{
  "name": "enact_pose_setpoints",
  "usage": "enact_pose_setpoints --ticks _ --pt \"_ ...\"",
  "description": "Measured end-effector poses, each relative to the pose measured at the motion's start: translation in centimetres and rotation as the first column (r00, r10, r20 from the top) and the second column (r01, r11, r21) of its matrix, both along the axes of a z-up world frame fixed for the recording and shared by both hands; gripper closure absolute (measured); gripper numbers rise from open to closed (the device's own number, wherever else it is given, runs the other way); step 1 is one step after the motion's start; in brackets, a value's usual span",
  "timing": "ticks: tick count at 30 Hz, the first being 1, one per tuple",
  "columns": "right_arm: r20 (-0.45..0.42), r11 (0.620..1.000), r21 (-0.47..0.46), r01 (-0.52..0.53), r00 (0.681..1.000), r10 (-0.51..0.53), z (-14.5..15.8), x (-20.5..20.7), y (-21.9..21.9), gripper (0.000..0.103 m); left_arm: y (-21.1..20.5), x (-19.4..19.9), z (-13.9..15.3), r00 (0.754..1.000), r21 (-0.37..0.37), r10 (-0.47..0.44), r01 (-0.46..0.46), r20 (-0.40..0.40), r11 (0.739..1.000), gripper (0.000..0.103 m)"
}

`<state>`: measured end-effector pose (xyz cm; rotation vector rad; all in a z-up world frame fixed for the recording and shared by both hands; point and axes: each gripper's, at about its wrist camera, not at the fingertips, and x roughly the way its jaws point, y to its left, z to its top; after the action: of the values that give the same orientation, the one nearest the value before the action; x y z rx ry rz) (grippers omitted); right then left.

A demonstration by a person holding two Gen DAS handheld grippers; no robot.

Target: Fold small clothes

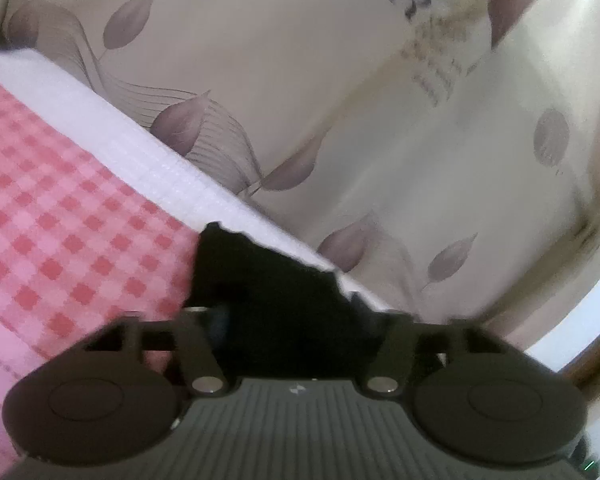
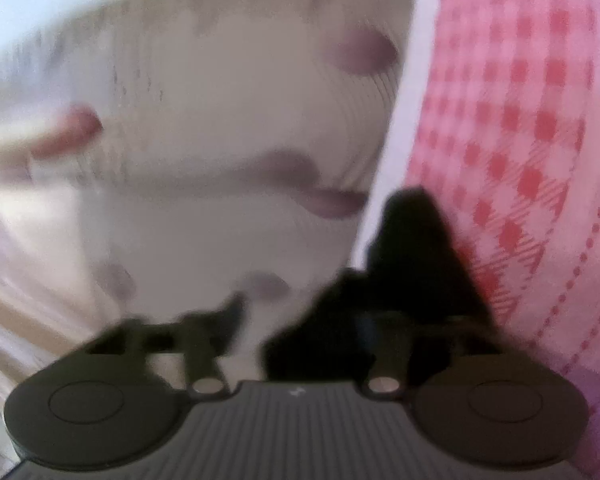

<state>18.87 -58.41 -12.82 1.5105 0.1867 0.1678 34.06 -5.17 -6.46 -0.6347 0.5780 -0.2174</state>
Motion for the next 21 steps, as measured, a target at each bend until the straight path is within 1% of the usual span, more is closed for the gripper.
enact_pose_setpoints --ticks 1,2,3,4,6,7,8,9,10,11,12,13,14,15,16,17,18,19,20,21 --pt "0.025 0.999 0.030 0.016 1.000 -0.017 -0.1 -0.3 -0.2 0.017 0.0 -0.1 0.2 1.000 -0.014 0.011 -0.011 0.011 1.000 0.015" --pt "0.039 0.998 0.051 0.033 0.999 -0.035 -0.1 -0.7 -0.4 0.016 0.1 -0.2 0.6 0.999 -0.019 0.037 -0.037 0.032 0.999 0.011" --pt "0.041 0.997 0.058 0.047 0.998 -0.049 0.0 -1.0 -0.7 0.015 0.2 -0.5 1.1 0.996 -0.015 0.065 -0.064 0.058 0.998 0.004" --pt "0.047 0.996 0.066 0.062 0.997 -0.066 0.1 -1.5 -1.0 0.015 0.2 -0.6 1.6 0.993 -0.011 0.081 -0.080 0.083 0.997 0.001" --pt "0.075 0.994 0.082 0.068 0.994 -0.074 0.3 -2.4 -1.7 0.015 0.4 -0.6 2.7 0.990 0.000 0.069 -0.070 0.121 0.998 0.001" --pt "0.082 0.996 0.065 0.062 0.994 -0.068 0.6 -2.8 -1.8 0.015 0.4 -0.6 3.2 0.990 0.014 0.062 -0.064 0.130 0.998 0.001" --pt "0.099 0.999 0.017 0.047 0.994 -0.048 1.3 -3.4 -1.9 0.015 0.6 -0.9 3.7 0.988 0.031 0.059 -0.064 0.144 0.997 0.001" --pt "0.108 0.998 -0.052 0.024 0.994 -0.019 2.1 -4.0 -2.0 0.015 0.8 -1.3 3.9 0.987 0.041 0.056 -0.063 0.153 0.997 0.001" --pt "0.102 0.990 -0.140 -0.002 0.995 0.017 3.2 -4.5 -1.8 0.015 1.1 -1.8 4.1 0.986 0.047 0.047 -0.055 0.157 0.997 0.001" --pt "0.088 0.973 -0.227 -0.032 0.995 0.053 4.2 -5.1 -1.4 0.015 1.3 -2.7 4.3 0.987 0.058 0.023 -0.033 0.160 0.998 0.001" --pt "0.075 0.937 -0.340 -0.080 0.991 0.112 5.4 -5.8 -0.5 0.015 1.4 -3.5 4.5 0.987 0.083 -0.006 -0.008 0.161 0.997 0.001" --pt "0.062 0.895 -0.430 -0.119 0.985 0.161 6.2 -6.3 0.4 0.015 1.3 -4.5 4.6 0.986 0.128 -0.048 0.028 0.157 0.991 0.001" --pt "0.039 0.839 -0.523 -0.151 0.979 0.201 7.1 -6.8 1.5 0.015 1.1 -5.7 4.5 0.985 0.174 -0.091 0.065 0.149 0.983 0.001" --pt "0.006 0.768 -0.615 -0.180 0.972 0.233 7.9 -7.1 2.9 0.016 0.9 -6.8 4.3 0.981 0.214 -0.135 0.103 0.141 0.971 0.002" --pt "-0.026 0.699 -0.684 -0.208 0.965 0.261 8.4 -7.2 4.4 0.016 0.7 -7.7 3.9 0.976 0.241 -0.172 0.138 0.130 0.961 0.003" --pt "-0.049 0.648 -0.726 -0.231 0.957 0.286 8.6 -7.2 5.8 0.018 0.5 -8.6 3.2 0.973 0.256 -0.209 0.177 0.103 0.950 0.004" --pt "-0.066 0.609 -0.752 -0.252 0.948 0.310 8.7 -6.9 7.0 0.028 0.3 -9.2 2.7 0.967 0.251 -0.242 0.216 0.078 0.944 0.008" --pt "-0.090 0.576 -0.769 -0.278 0.939 0.333 8.7 -6.3 8.2 0.040 0.0 -9.6 2.2 0.958 0.238 -0.282 0.262 0.054 0.935 0.013" --pt "-0.135 0.501 -0.790 -0.354 0.897 0.420 8.7 -5.6 9.4 0.045 -0.4 -9.8 1.8 0.948 0.227 -0.317 0.302 0.030 0.926 0.015" --pt "-0.179 0.455 -0.808 -0.375 0.891 0.417 8.6 -4.7 10.6 0.049 -1.0 -9.7 1.4 0.943 0.228 -0.333 0.322 0.011 0.919 0.020"
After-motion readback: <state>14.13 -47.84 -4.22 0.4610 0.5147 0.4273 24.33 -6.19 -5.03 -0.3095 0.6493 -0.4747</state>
